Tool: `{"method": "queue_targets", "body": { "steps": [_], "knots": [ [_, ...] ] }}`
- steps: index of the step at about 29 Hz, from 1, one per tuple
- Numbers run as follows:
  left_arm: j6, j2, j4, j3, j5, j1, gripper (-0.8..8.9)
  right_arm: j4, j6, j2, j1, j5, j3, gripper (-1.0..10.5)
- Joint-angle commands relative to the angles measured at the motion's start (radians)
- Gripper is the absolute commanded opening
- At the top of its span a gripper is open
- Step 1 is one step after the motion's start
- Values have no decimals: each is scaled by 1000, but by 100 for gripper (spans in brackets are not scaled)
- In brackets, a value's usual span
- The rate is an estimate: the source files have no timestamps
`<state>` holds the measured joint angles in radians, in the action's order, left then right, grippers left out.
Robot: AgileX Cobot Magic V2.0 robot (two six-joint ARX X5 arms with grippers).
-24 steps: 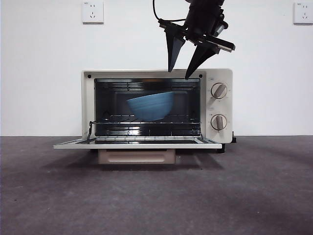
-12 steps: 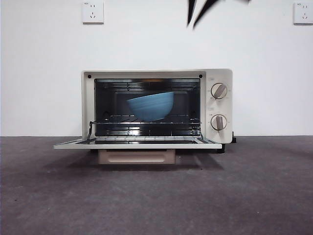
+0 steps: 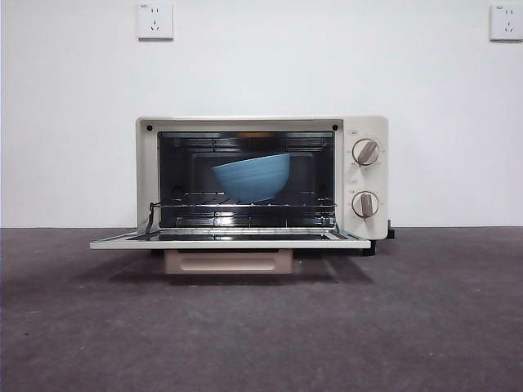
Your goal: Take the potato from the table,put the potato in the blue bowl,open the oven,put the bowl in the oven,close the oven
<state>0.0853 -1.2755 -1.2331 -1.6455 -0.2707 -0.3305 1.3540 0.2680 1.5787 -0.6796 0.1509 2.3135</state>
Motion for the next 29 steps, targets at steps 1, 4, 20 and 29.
{"method": "queue_targets", "body": {
  "steps": [1, 4, 20, 29],
  "knots": [
    [-8, -66, 3, 2, -45, 59, -6, 23, -26, -112, -40, 30, -132, -11],
    [-16, -124, 12, 3, -70, 115, -6, 23, -26, -236, -79, 89, -278, -11],
    [-80, -261, 247, 362, -156, 207, -6, -90, 181, -816, -93, 261, -1007, -11],
    [-253, -265, 477, 617, -202, 270, -6, -134, 205, -1091, -93, 244, -1265, -11]
  ]
}}
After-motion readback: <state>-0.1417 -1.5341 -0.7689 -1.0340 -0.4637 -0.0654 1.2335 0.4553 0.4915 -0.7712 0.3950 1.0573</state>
